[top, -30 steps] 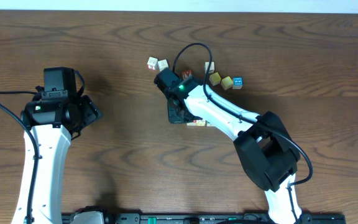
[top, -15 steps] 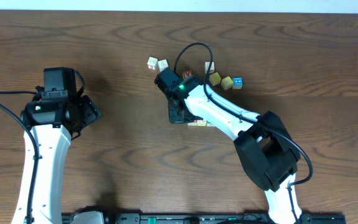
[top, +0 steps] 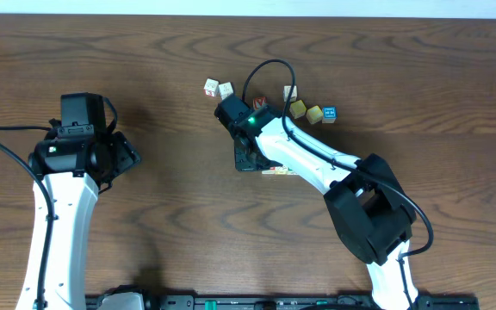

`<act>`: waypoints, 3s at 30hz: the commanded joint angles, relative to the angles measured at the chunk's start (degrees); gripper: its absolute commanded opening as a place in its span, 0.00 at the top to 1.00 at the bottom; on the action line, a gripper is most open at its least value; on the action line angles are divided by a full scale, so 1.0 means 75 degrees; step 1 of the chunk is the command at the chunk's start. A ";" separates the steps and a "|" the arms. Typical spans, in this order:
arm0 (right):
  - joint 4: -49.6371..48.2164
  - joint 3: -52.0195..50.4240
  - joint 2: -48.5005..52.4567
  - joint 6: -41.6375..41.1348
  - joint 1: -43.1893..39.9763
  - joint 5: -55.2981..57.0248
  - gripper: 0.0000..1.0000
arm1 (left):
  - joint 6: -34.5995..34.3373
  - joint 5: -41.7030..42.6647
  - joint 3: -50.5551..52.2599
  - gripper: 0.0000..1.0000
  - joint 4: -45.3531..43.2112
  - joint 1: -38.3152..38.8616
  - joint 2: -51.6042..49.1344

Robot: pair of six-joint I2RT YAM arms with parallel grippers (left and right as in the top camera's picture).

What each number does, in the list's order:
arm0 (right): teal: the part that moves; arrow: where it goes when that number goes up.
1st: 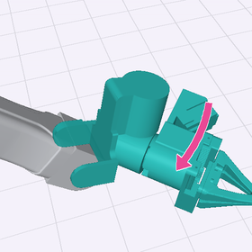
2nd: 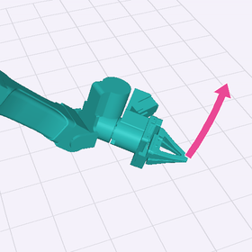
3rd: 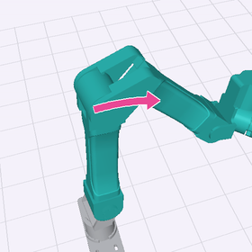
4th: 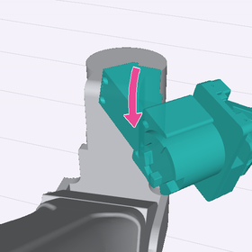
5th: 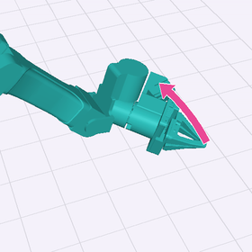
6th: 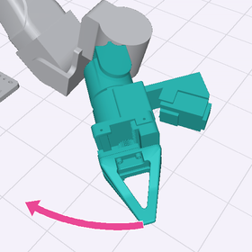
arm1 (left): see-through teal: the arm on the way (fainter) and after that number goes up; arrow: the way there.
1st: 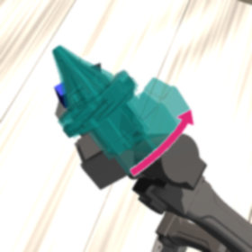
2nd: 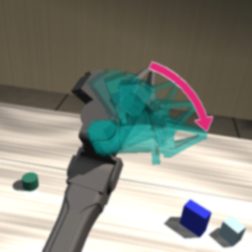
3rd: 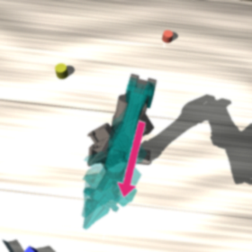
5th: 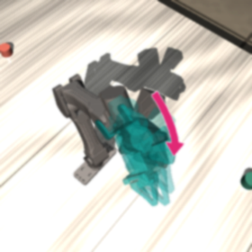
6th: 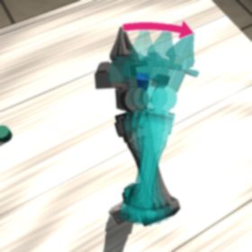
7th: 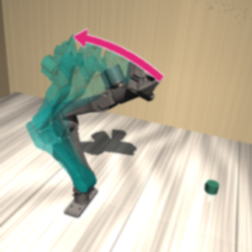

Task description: Lift 3 blocks

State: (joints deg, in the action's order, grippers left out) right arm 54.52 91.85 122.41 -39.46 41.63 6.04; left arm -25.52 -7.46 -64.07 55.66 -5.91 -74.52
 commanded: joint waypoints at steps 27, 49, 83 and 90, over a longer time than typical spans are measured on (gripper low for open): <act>0.0868 0.0425 -0.2573 0.0909 -0.1107 0.0137 0.34 | -0.0041 -0.0070 -0.0029 0.15 0.0032 -0.0032 -0.0023; 0.3075 0.0338 -0.3675 0.1102 -0.4785 0.0128 0.01 | -0.0041 -0.0070 -0.0029 0.15 0.0029 -0.0032 -0.0023; 0.1192 -0.2031 -0.3675 0.1096 -0.4022 -0.1134 0.01 | -0.0044 -0.0067 -0.0029 0.15 -0.0344 -0.0032 -0.0023; 0.1116 -0.2133 -0.3675 0.1099 -0.3821 -0.1131 0.01 | -0.0041 0.1122 -0.0029 0.15 -0.0431 -0.0032 -0.0023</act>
State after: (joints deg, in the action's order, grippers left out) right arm 63.09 76.29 95.20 -31.79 12.43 -2.15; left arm -25.52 -4.56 -64.07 52.16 -5.91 -74.52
